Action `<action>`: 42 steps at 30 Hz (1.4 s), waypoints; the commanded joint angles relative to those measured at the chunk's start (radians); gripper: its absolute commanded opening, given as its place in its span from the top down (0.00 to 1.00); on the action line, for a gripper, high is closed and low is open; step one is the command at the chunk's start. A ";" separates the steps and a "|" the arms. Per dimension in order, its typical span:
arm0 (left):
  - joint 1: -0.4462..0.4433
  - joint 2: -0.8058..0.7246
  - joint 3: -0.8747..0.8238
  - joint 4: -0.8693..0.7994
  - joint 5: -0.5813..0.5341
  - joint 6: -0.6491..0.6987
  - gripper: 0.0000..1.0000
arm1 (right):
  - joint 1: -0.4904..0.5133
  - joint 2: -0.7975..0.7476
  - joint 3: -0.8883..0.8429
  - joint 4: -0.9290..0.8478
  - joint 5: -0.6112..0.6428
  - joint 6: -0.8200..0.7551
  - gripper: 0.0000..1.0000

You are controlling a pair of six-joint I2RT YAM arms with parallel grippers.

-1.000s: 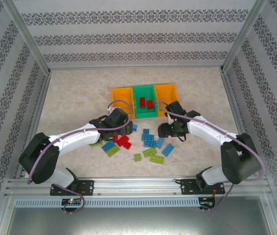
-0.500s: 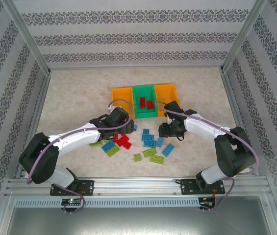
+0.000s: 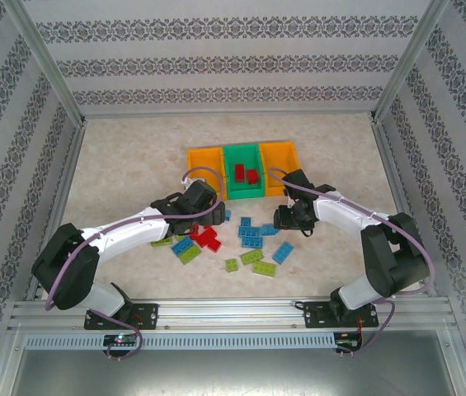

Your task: Sort the legos into containers by color

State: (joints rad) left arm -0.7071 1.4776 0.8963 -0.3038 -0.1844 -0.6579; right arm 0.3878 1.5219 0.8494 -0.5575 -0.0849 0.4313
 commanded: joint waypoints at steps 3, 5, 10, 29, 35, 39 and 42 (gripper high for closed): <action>-0.019 0.010 0.021 0.000 -0.003 0.012 0.01 | -0.006 0.018 -0.012 0.030 -0.007 0.001 0.50; -0.019 0.013 0.023 0.000 -0.003 0.012 0.01 | -0.006 0.030 -0.003 0.025 -0.003 -0.002 0.51; -0.022 0.016 0.021 0.002 -0.003 0.009 0.01 | -0.007 0.055 0.000 0.033 -0.002 -0.005 0.55; -0.026 0.025 0.018 0.003 -0.009 0.007 0.01 | 0.004 0.062 0.030 0.028 0.037 -0.038 0.45; -0.027 0.026 0.020 -0.001 -0.013 0.007 0.01 | 0.005 0.101 0.062 0.036 0.053 -0.044 0.48; -0.028 0.023 0.018 -0.004 -0.022 0.004 0.01 | 0.006 0.128 0.088 0.023 0.063 -0.065 0.54; -0.028 0.022 0.016 -0.005 -0.024 0.003 0.01 | 0.009 0.135 0.097 0.013 0.082 -0.074 0.62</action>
State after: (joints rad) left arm -0.7200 1.4952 0.8963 -0.3035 -0.1890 -0.6582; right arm 0.3889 1.6455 0.9203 -0.5270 -0.0422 0.3820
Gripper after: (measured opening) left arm 0.994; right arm 0.398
